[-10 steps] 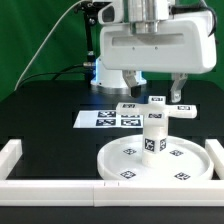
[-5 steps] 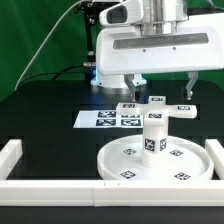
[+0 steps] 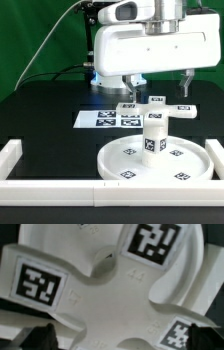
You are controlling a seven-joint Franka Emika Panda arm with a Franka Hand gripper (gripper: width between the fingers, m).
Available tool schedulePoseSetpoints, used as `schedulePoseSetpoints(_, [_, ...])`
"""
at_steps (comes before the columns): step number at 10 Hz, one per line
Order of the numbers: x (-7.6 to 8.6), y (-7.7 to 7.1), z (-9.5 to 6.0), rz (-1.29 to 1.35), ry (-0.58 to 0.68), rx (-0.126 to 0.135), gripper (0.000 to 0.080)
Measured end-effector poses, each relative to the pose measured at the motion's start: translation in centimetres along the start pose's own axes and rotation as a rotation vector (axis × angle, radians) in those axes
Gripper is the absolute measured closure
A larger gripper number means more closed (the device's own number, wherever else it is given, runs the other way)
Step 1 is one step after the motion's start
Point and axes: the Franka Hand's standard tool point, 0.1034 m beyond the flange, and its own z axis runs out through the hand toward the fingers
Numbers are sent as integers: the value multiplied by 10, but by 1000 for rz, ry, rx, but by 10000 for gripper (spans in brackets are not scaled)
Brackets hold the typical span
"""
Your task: Assemble round table
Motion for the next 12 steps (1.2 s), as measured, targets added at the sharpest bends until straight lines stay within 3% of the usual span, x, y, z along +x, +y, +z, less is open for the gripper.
schedulePoseSetpoints(3, [-1,1,1,-9,1,-2,151])
schedulePoseSetpoints(5, [-3,2,10,-15,-14,-2,151])
schedulePoseSetpoints(7, [-5,9,14,-40,2,-21,151])
schedulePoseSetpoints(11, [-9,8,19,-30,-7,-19,151])
schedulePoseSetpoints(12, [-9,8,19,-9,-7,-19,290])
